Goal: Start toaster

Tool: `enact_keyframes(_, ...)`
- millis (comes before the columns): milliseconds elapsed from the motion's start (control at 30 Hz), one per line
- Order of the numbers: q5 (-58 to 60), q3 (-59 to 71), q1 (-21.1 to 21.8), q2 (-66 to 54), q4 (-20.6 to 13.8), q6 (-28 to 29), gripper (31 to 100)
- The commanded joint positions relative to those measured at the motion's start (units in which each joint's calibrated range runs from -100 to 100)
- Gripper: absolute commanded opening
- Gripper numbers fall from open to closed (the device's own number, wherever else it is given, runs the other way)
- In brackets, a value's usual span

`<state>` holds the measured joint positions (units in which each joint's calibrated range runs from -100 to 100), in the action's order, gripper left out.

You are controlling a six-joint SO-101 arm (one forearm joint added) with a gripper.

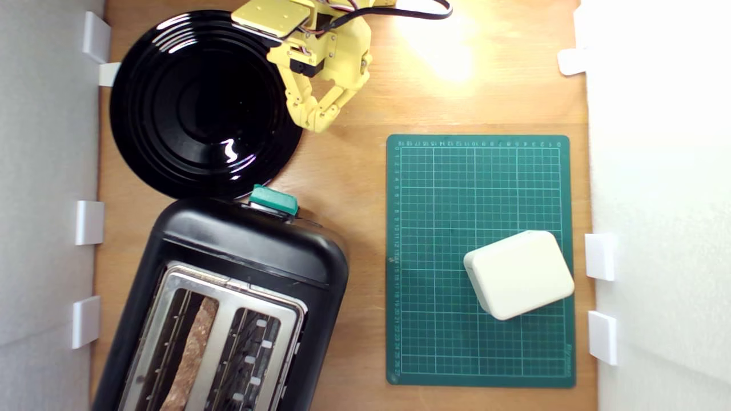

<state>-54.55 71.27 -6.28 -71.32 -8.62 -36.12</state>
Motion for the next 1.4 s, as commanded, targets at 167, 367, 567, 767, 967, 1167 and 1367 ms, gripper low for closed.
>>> enact_keyframes(167, -0.05, -21.07, 0.09, 11.45, -9.30, -0.55, 31.5)
enact_keyframes(367, -1.25, -31.15, -1.10, 19.53, -9.30, -5.48, 31.4)
enact_keyframes(567, -0.99, -41.24, -2.37, 27.11, -8.17, -8.05, 31.4)
enact_keyframes(767, -0.91, -49.60, -2.37, 32.27, -6.20, -8.00, 31.4)
enact_keyframes(967, -0.65, -51.14, -2.37, 33.69, -2.73, -7.53, 31.4)
enact_keyframes(1167, -0.39, -51.14, -2.29, 36.02, -2.08, -6.37, 31.4)
enact_keyframes(1367, 5.17, -51.14, -2.37, 38.60, -2.36, -4.17, 33.3)
